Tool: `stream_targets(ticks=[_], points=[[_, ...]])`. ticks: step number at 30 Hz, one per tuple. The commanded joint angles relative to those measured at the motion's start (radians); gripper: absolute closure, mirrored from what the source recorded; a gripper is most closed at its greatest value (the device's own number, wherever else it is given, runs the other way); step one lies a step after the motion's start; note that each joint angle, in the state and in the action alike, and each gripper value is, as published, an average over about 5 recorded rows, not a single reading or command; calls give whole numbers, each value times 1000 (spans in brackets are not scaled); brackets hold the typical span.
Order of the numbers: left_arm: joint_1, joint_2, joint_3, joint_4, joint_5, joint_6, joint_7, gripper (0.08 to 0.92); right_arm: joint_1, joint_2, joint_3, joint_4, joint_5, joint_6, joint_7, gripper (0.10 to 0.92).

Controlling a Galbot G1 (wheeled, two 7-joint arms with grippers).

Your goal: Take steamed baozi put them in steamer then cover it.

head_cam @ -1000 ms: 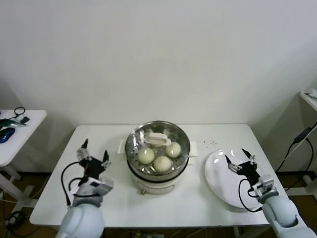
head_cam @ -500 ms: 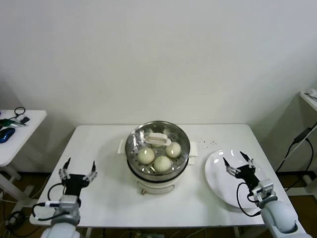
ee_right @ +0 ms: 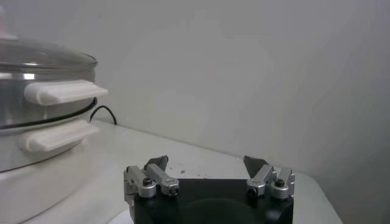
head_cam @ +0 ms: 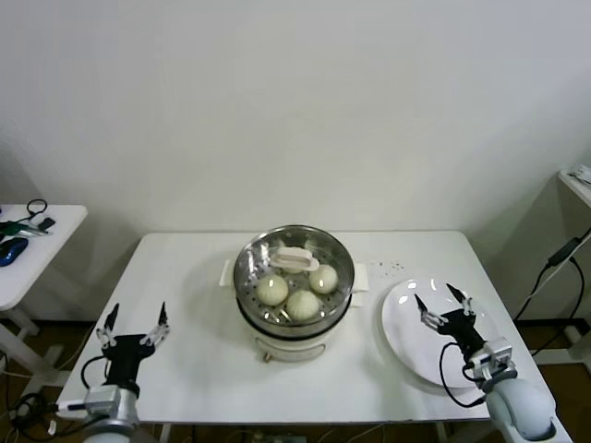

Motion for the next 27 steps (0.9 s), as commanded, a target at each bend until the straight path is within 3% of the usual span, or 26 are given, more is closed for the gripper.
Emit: stream_targets(ticks=[1, 27], points=[[19, -16, -24, 15, -50, -68, 21, 177, -7, 8, 4, 6, 4, 5, -6, 203], [51, -23, 3, -50, 0, 21, 139, 177, -27, 21, 34, 10, -14, 12, -12, 203]])
